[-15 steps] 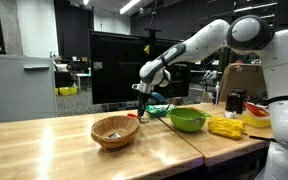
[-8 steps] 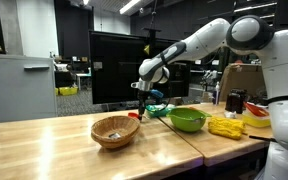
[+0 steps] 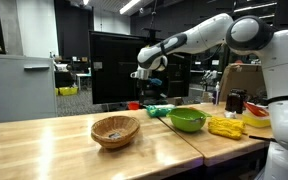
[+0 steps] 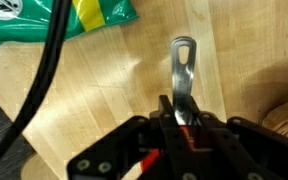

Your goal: Pour the contents from the red pot into the green bowl

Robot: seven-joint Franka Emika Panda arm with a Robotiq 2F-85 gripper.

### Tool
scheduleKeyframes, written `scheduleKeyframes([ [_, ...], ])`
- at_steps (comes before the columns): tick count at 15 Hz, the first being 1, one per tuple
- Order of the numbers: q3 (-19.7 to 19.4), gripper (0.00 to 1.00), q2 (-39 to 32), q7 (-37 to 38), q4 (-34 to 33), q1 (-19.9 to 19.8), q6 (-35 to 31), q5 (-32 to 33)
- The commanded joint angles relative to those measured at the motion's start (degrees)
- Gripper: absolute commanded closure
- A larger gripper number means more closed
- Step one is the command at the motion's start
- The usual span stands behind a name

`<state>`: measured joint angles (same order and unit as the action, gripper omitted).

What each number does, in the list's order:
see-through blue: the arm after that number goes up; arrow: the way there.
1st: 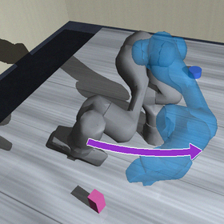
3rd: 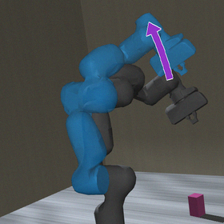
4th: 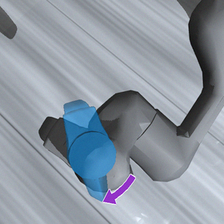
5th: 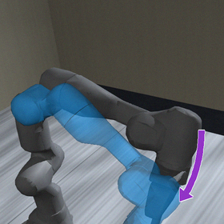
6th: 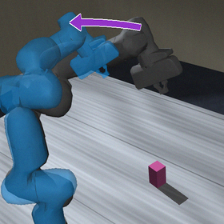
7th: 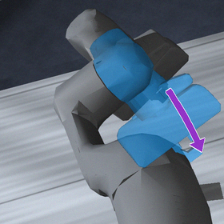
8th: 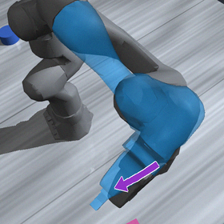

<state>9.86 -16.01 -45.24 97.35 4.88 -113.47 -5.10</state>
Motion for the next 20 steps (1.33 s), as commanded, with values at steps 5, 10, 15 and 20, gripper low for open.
scheduleKeyframes([
  [5,-2.3,0.96,3.9,9.3,-3.3,-0.2,9.3,5.1],
  [10,-3.4,0.96,9.9,14.8,1.1,-0.8,13.7,6.4],
  [15,-4.4,0.96,18.6,19.7,11.2,-1.5,14.5,5.3],
  [20,-6.0,0.96,28.2,23.7,23.4,-1.4,14.2,4.7],
])
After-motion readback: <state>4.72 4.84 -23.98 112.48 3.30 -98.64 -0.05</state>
